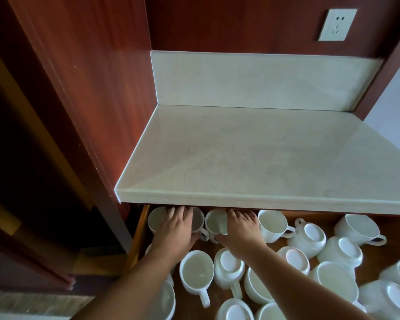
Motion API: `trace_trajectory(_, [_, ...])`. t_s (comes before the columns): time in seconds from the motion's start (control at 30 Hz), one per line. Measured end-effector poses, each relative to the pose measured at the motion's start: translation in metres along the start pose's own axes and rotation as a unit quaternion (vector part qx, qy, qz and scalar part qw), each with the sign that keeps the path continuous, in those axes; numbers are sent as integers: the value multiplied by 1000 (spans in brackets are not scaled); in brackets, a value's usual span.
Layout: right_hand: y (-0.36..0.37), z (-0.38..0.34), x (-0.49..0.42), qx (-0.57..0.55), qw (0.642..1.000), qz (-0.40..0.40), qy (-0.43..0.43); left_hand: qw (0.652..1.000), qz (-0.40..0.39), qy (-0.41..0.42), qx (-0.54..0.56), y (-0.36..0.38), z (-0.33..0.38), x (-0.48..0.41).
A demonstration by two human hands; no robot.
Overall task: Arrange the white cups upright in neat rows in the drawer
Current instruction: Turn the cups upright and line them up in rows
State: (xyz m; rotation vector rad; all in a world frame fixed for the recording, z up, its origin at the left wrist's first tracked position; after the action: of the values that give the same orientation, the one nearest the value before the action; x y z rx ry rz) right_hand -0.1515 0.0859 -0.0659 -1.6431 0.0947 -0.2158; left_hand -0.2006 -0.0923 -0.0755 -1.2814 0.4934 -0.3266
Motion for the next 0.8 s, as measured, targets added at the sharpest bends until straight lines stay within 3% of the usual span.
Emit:
trace_trajectory(0.27, [3,0,-6,-42,999,-3,-9,999,10,-20,38,-9,-12,14])
trace_trajectory(0.5, [2,-1,-5,-53,999,-10,-10,998,-61,-6,4,-30,-32,25])
trace_trajectory(0.8, [0,9,0,-23,1000,-7,-3,994,-73,-76,41,-31,-29,16])
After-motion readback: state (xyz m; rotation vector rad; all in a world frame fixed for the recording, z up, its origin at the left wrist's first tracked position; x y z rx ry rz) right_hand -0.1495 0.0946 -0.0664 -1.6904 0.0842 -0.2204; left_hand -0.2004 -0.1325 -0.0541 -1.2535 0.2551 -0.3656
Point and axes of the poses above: each hand's wrist, its own x-axis away from the middle knuckle, its own y-axis out of the palm, z = x × y, the point moved 6 cm from there along -x, towards the middle knuckle, and after that the axes turned 7 degrees about x, right-handed, at the moved point
